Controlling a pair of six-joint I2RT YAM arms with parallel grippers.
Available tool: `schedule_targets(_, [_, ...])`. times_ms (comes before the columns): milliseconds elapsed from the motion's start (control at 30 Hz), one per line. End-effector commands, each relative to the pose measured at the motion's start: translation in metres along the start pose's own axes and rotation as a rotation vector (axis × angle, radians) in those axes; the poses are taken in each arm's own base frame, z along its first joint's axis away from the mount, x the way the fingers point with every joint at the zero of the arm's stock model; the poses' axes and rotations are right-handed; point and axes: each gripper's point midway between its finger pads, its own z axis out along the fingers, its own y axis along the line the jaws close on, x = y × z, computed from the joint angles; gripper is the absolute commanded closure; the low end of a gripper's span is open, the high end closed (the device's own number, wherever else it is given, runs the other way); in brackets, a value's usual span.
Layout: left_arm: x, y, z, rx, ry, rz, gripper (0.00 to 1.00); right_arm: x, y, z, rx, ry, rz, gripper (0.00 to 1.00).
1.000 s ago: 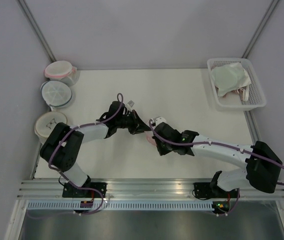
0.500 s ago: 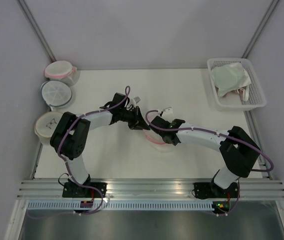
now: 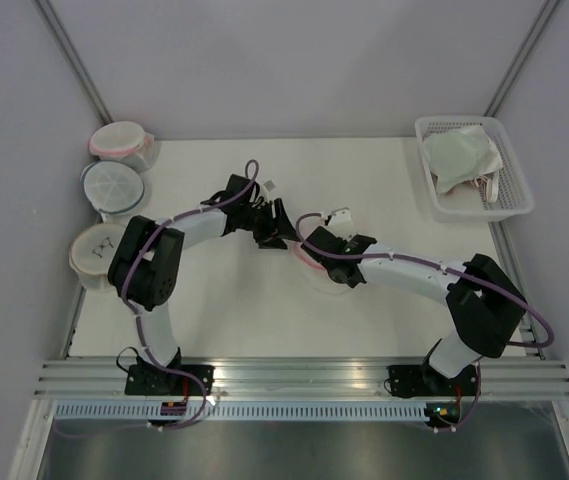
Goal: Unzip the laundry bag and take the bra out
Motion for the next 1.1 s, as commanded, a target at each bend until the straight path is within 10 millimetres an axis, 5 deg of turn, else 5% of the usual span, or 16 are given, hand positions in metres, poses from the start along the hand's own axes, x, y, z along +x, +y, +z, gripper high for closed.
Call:
schedule_targets(0, [0.016, 0.013, -0.038, -0.141, -0.157, -0.101, 0.37, 0.005, 0.006, -0.006, -0.056, -0.001, 0.039, 1.0])
schedule_targets(33, [0.016, -0.003, -0.057, -0.111, -0.218, -0.074, 0.37, 0.008, 0.01, -0.007, -0.08, 0.005, 0.039, 1.0])
schedule_targets(100, [0.045, 0.009, -0.068, -0.128, -0.229, -0.128, 0.36, 0.014, 0.027, -0.014, -0.168, 0.006, 0.015, 1.0])
schedule_targets(167, [0.051, -0.011, -0.091, -0.058, -0.311, -0.097, 0.28, 0.024, 0.065, -0.03, -0.378, 0.032, -0.022, 1.0])
schedule_targets(233, [0.067, -0.012, -0.097, -0.019, -0.312, -0.135, 0.24, 0.028, 0.105, -0.063, -0.635, 0.022, -0.064, 0.99])
schedule_targets(367, [0.085, -0.031, -0.102, 0.073, -0.265, -0.158, 0.22, 0.024, 0.135, -0.105, -0.868, -0.017, -0.07, 0.99])
schedule_targets(567, [0.079, -0.048, -0.09, 0.168, -0.252, -0.155, 0.22, 0.013, 0.143, -0.123, -0.959, -0.062, -0.074, 0.99])
schedule_targets(867, [0.08, -0.071, -0.034, 0.203, -0.06, -0.094, 0.23, 0.012, 0.138, -0.125, -0.946, -0.07, -0.088, 1.0])
schedule_targets(1067, [0.093, -0.066, -0.018, 0.172, -0.003, -0.073, 0.32, 0.008, 0.128, -0.122, -0.896, -0.092, -0.089, 0.99])
